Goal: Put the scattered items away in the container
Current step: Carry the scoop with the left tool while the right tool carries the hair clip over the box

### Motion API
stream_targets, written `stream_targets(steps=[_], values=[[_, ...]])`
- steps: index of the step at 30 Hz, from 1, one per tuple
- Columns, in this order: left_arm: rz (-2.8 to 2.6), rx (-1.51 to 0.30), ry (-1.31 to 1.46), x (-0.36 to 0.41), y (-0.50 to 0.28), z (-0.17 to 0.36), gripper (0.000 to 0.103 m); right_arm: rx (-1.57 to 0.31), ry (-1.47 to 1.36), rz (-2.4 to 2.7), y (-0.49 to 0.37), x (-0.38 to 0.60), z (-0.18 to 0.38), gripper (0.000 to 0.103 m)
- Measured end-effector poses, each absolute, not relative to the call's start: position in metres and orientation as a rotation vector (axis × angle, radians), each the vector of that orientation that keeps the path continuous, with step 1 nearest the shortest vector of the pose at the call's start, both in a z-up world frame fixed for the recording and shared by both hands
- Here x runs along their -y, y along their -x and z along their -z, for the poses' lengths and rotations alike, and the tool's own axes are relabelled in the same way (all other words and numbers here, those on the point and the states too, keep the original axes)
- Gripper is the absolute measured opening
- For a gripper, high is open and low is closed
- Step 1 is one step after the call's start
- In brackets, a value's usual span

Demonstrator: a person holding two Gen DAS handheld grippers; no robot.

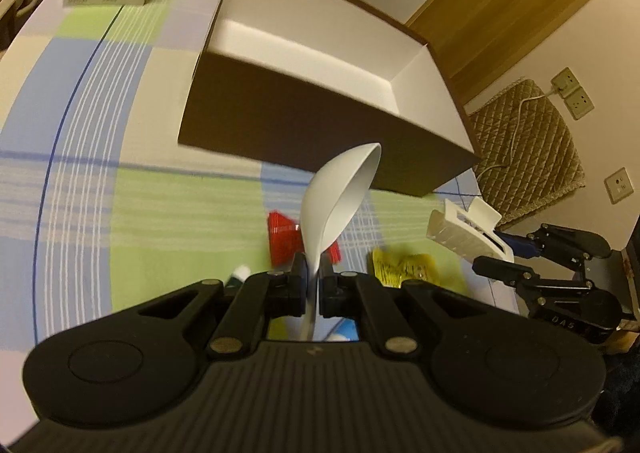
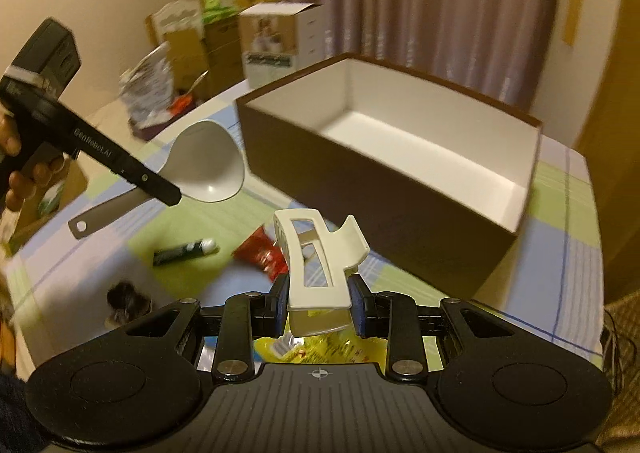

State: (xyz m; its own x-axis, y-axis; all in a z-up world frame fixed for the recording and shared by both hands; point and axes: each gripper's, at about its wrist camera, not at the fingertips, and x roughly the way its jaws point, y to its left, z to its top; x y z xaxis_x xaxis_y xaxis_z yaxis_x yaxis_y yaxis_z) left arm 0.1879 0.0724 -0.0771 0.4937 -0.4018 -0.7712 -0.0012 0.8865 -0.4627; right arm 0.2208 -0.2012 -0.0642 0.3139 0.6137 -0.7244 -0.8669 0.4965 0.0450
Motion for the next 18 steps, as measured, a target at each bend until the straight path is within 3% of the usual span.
stream_targets(steps=[18], values=[[0.344,-0.951,0.334,-0.087,-0.263,0.03,0.002,-0.678,0.235,-0.861,-0.276,0.191,0.021,0.033]])
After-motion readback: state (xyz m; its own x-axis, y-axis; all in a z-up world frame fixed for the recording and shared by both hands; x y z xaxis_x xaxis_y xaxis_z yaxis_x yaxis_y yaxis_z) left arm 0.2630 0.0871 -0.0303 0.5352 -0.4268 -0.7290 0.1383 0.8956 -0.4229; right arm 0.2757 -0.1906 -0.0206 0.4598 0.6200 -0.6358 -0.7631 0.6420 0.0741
